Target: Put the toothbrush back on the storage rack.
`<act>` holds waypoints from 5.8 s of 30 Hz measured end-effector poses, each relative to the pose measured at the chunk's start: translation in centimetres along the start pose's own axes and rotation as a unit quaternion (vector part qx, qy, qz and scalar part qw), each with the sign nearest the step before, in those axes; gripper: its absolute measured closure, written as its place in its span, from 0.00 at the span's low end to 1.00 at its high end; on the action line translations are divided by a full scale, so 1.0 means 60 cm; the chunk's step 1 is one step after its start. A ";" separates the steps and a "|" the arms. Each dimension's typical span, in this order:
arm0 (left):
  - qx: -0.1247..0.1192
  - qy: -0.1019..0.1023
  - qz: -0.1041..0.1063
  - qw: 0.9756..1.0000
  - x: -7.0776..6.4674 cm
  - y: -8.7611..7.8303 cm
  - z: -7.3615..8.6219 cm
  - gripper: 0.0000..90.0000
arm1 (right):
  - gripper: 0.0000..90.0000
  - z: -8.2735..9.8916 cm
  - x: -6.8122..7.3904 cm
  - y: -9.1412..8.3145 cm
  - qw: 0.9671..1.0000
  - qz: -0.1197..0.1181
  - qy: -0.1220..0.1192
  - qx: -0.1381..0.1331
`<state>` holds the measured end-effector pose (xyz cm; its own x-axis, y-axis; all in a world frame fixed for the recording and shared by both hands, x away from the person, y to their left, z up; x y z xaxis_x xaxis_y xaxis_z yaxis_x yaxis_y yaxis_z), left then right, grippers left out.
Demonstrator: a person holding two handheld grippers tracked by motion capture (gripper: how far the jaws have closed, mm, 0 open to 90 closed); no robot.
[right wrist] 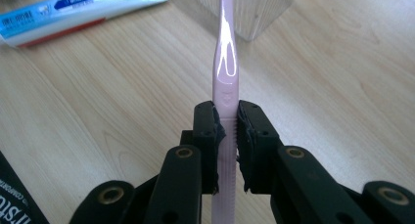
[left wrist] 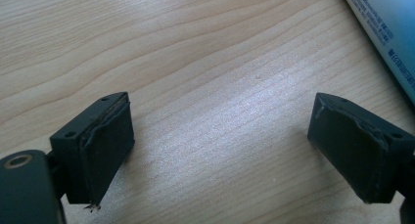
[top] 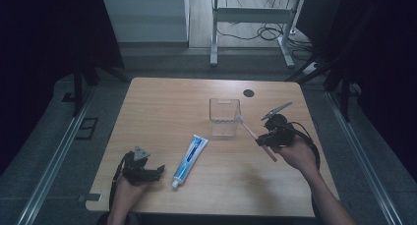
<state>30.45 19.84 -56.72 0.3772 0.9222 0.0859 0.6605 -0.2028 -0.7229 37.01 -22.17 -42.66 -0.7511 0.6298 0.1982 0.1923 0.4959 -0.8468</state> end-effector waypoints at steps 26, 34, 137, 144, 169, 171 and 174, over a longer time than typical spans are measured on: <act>0.002 0.004 0.000 1.000 0.001 0.000 0.000 0.11 | 0.87 -0.055 -0.008 0.001 0.999 -0.007 0.000 -0.046; 0.002 0.004 0.000 1.000 0.001 0.000 0.000 0.11 | 0.87 -0.074 -0.011 0.003 0.998 -0.005 -0.003 -0.058; 0.004 0.005 0.001 1.000 0.001 -0.001 0.000 0.11 | 0.87 -0.213 -0.066 0.148 0.992 0.018 -0.004 -0.126; 0.004 0.005 0.001 1.000 0.002 -0.001 0.000 0.11 | 0.87 -0.207 -0.068 0.161 0.993 0.019 -0.004 -0.119; 0.004 0.006 0.000 1.000 0.002 -0.001 0.000 0.11 | 0.86 -0.199 -0.065 0.197 0.997 0.025 -0.011 -0.066; 0.004 0.006 0.000 1.000 0.002 -0.001 0.001 0.11 | 0.87 -0.199 -0.065 0.199 0.997 0.028 -0.016 -0.063; 0.004 0.006 0.000 1.000 0.002 -0.001 0.001 0.11 | 0.87 -0.199 -0.064 0.200 0.998 0.025 -0.013 -0.060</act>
<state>30.43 19.95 -56.69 0.3850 0.9182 0.0933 0.6545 -0.2003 -0.7290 49.77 -11.51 -47.68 -0.7546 0.6404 0.1430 0.3030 0.5334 -0.7897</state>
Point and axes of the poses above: each handheld gripper's, and its own axes: y roughly forward along the jaws, z roughly out of its underside, x roughly to its left, the point moved 3 cm from there along y, roughly forward along the jaws, and after that the axes turned 9 degrees about -z, right-handed, at the moved point
